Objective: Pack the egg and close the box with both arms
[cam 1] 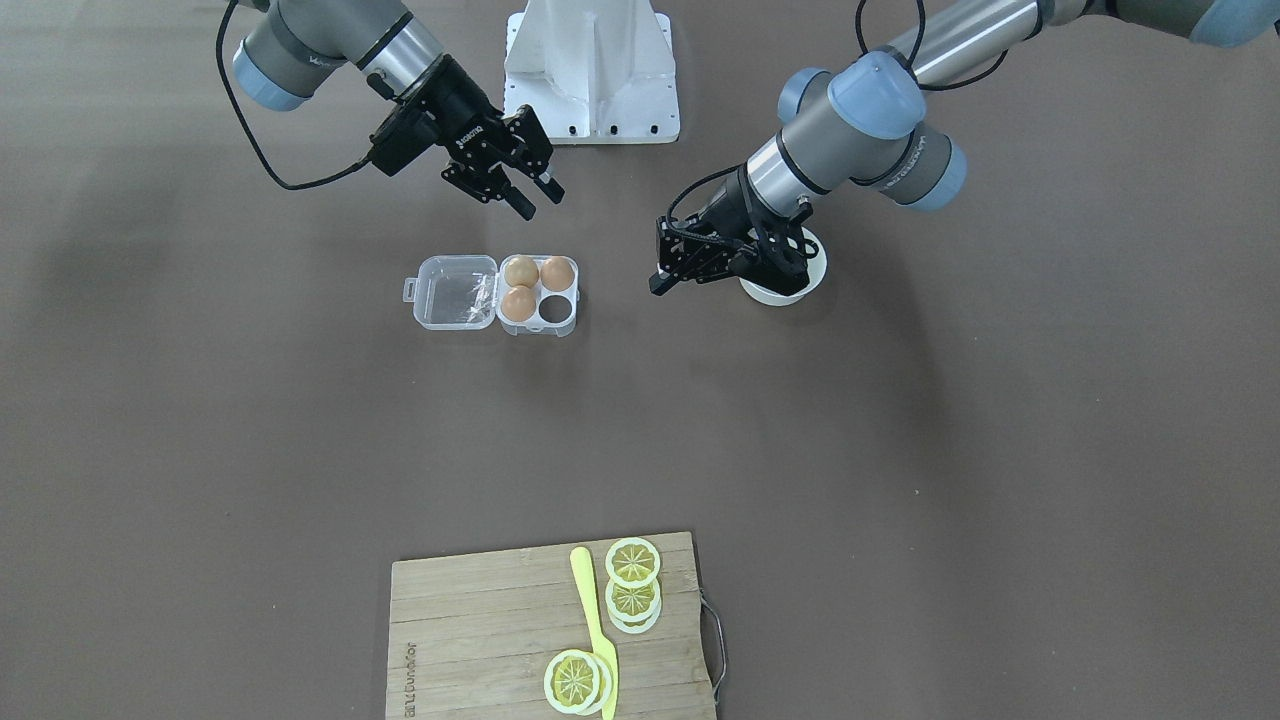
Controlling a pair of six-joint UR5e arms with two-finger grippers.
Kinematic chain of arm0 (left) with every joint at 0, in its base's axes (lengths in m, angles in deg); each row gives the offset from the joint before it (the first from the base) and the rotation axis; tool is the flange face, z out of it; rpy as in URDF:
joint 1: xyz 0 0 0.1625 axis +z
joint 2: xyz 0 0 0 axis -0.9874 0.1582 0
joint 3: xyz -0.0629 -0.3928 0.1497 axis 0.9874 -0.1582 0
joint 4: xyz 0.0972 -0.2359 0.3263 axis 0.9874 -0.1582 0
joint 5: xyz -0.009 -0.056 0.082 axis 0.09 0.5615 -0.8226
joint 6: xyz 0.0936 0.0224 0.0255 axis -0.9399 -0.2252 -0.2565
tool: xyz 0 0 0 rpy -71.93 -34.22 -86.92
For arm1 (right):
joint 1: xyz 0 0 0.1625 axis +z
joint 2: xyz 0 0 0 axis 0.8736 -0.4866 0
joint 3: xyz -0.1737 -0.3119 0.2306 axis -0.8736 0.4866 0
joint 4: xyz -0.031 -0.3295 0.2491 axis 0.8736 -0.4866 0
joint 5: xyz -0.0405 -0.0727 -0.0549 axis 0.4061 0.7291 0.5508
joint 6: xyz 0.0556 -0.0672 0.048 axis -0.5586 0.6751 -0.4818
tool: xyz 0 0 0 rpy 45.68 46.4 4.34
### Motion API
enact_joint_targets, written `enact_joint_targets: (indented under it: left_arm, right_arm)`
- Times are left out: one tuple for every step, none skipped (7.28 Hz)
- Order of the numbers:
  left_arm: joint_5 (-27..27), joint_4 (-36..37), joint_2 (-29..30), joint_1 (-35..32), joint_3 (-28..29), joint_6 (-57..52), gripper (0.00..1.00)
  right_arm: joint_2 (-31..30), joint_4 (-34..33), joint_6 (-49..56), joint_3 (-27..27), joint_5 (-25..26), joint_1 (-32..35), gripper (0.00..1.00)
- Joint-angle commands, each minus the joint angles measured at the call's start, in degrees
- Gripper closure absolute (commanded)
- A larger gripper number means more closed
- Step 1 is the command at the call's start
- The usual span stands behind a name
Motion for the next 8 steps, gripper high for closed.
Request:
enact_joint_targets:
  left_arm:
    - [-2.2,0.0,0.4,1.1,1.0,0.0,1.00]
    - [-4.5,0.1,1.2,2.4,1.7,0.0,1.00]
    - [-5.0,0.1,1.2,3.0,1.8,0.0,1.00]
    - [-5.0,0.1,1.3,3.0,1.7,0.0,1.00]
    - [-5.0,0.1,1.3,3.0,1.7,0.1,1.00]
    - [-5.0,0.1,1.3,3.0,1.6,0.1,1.00]
    - [-4.4,0.0,1.0,2.9,1.0,-0.1,0.63]
    - [-4.5,0.1,0.6,2.7,0.3,-0.5,0.02]
  right_arm:
    - [-2.1,0.7,0.8,0.1,-9.2,6.6,0.47]
    - [-3.8,2.2,3.8,0.4,-12.0,8.5,0.48]
    - [-6.2,6.9,4.4,1.0,-12.3,9.2,0.48]
    - [-8.2,9.0,4.5,1.2,-14.3,10.7,0.49]
    - [-9.7,9.2,4.6,1.1,-18.5,13.5,0.49]
    - [-12.6,12.5,6.8,1.6,-20.4,15.2,0.49]
    - [-14.8,18.0,7.7,3.9,-23.5,17.7,0.47]
    - [-15.0,17.6,7.9,5.1,-28.4,21.8,0.35]
